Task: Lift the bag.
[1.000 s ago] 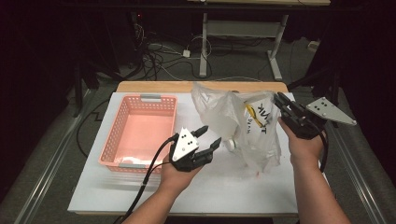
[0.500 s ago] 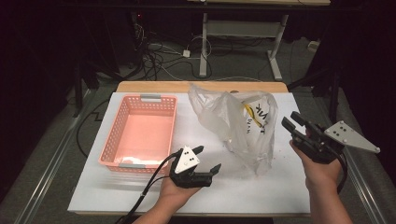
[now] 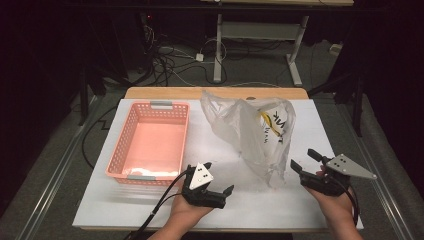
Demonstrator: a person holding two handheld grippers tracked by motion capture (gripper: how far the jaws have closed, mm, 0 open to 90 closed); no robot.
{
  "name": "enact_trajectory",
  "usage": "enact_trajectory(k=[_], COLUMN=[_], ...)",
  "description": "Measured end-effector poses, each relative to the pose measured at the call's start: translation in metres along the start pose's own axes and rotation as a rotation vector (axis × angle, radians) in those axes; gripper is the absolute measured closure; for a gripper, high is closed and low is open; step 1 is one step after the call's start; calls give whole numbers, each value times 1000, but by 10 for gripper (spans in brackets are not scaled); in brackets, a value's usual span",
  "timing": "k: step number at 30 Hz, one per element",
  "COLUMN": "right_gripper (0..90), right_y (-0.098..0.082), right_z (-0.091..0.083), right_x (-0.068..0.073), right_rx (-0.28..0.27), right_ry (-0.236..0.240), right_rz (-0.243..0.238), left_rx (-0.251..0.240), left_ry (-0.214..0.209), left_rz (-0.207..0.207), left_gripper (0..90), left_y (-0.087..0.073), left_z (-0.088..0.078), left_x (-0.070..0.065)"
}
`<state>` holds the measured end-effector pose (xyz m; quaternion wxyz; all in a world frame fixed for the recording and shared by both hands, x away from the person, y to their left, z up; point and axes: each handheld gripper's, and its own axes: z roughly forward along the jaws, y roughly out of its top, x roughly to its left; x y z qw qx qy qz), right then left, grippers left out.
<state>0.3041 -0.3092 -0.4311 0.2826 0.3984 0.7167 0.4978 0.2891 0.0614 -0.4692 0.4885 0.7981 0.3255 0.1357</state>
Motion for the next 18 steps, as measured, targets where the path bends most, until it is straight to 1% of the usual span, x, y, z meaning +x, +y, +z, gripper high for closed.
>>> enact_trajectory(k=[2, 4, 5, 6, 7, 9, 10, 11, 13, 15, 16, 18], right_gripper=[182, 132, 92, 41, 0, 0, 0, 0, 0, 0, 0, 0], right_y=[-9, -16, -19, -21, -23, -27, -28, -28, -28, -28, -28, -28], right_z=[2, 5, 6, 7, 9, 11, 13, 13, 14, 13, 12, 12], right_x=[1, 1, 0, 1, 0, 2, 1, 2, 2, 2, 2, 0], right_rx=[16, 33, 40, 51, 57, 79, 84, 96, 91, 82, 85, 80], right_ry=[1, 8, 10, 8, 8, 16, 22, 23, 21, 15, 12, 14], right_rz=[3, 12, 10, 24, 23, 27, 15, 27, 10, 8, 18, 4], left_rx=[16, 26, 35, 41, 45, 54, 56, 57, 54, 50, 49, 50], left_ry=[1, 15, 21, 23, 27, 32, 28, 26, 26, 26, 27, 31], left_rz=[-10, -15, -14, -16, -16, -18, -27, -35, -39, -41, -45, -48], left_gripper=[0, 0, 0, 0, 0, 0, 0, 0, 0, 0, 0, 0], left_y=[-3, -4, -5, -6, -7, -9, -10, -10, -10, -10, -10, -11], left_z=[2, 3, 3, 4, 4, 5, 5, 5, 4, 4, 4, 4], left_x=[2, 5, 6, 7, 7, 9, 10, 11, 12, 12, 13, 13])
